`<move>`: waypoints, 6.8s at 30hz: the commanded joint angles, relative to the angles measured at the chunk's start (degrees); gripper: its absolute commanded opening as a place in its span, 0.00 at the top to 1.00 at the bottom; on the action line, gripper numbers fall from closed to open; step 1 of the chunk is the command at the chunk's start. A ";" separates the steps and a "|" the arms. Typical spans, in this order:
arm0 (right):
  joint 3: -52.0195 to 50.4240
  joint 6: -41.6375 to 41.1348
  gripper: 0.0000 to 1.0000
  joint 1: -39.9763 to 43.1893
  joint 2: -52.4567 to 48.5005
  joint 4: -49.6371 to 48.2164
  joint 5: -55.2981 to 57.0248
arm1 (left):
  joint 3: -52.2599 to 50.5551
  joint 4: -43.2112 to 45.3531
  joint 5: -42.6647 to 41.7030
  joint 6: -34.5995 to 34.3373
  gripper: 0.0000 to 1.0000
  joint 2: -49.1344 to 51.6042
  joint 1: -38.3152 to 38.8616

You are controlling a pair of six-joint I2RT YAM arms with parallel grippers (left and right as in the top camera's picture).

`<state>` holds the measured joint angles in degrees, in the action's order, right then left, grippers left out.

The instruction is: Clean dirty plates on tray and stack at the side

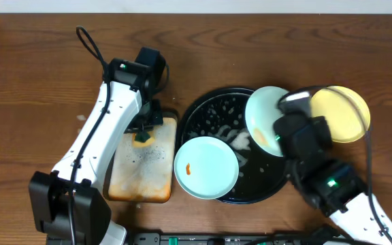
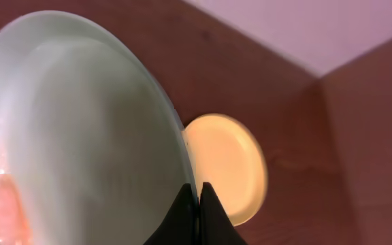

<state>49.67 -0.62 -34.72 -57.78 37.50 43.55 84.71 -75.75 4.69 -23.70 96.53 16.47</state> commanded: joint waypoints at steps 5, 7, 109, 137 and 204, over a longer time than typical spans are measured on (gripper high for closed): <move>1.33 11.45 0.99 -15.37 -0.83 -0.22 22.47 | -2.29 0.28 -2.25 1.90 0.91 -7.45 -3.69; 1.33 12.61 0.99 -18.23 -1.77 -0.26 25.79 | -3.13 1.16 -4.11 2.51 0.91 -9.88 -4.81; 5.84 14.88 0.99 -24.59 -12.15 -2.82 38.84 | -12.24 6.01 -5.73 3.13 0.69 -20.57 -8.48; 5.84 15.08 0.99 -24.57 -13.16 -3.67 38.95 | -12.24 6.23 -5.73 3.13 0.69 -20.57 -8.48; 5.84 -19.56 0.99 66.16 -25.66 -13.20 -47.21 | -12.24 7.08 -5.75 3.13 0.69 -20.57 -8.48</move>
<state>54.61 -18.09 29.80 -79.33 27.03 1.39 72.69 -68.62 -1.15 -20.91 76.38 8.34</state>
